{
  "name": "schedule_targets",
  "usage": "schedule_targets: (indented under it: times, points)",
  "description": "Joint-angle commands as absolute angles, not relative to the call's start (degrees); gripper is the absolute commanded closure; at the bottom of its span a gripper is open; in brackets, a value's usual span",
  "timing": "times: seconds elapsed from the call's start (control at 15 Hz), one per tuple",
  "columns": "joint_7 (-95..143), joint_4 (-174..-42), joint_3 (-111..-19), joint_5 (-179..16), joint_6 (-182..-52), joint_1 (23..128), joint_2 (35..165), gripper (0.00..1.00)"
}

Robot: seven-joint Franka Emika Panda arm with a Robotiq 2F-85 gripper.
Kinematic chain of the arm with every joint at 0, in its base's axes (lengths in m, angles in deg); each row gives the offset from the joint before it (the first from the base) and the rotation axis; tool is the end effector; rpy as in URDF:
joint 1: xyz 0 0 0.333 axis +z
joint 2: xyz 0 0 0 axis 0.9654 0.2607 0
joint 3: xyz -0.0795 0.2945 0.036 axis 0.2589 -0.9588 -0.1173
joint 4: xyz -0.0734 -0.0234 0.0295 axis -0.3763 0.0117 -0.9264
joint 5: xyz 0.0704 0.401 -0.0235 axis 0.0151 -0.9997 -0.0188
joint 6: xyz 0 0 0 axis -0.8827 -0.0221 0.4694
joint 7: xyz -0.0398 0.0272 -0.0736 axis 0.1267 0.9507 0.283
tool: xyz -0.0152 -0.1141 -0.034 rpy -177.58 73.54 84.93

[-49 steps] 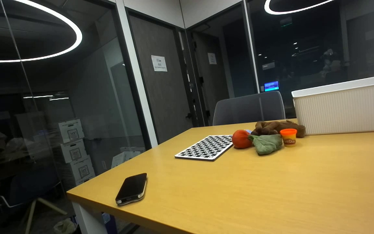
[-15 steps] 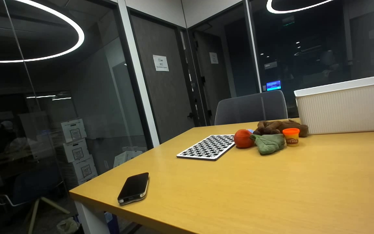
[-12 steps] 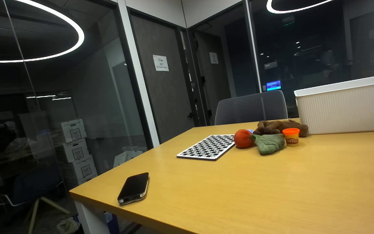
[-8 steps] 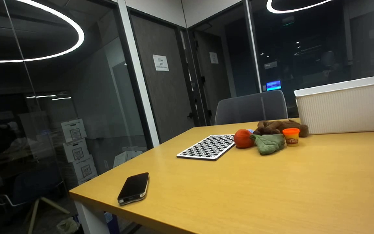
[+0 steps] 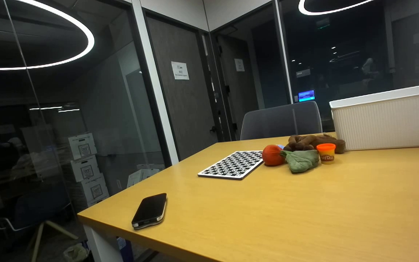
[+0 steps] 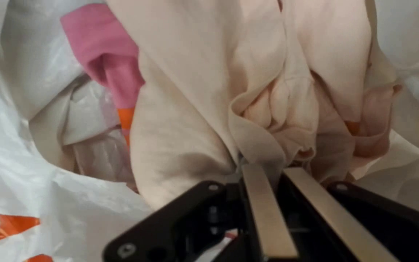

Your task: Put the clothing into the plastic bag and pick it up

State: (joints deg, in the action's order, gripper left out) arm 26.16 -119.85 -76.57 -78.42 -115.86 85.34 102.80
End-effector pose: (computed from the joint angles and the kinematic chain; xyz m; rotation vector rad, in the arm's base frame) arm 0.6331 0.1991 0.3369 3.0860 0.5057 0.2642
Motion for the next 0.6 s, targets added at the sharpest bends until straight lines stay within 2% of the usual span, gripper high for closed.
schedule_targets:
  times: [0.0,0.13,0.53]
  points:
    - [18.6,-123.4,-73.0,-70.4,-125.6,87.6,100.6,0.94]
    - [14.7,-124.4,-71.8,-68.8,-128.4,87.7,101.1,0.95]
    - [30.4,-128.9,-80.8,-89.2,-131.8,82.0,100.1,0.95]
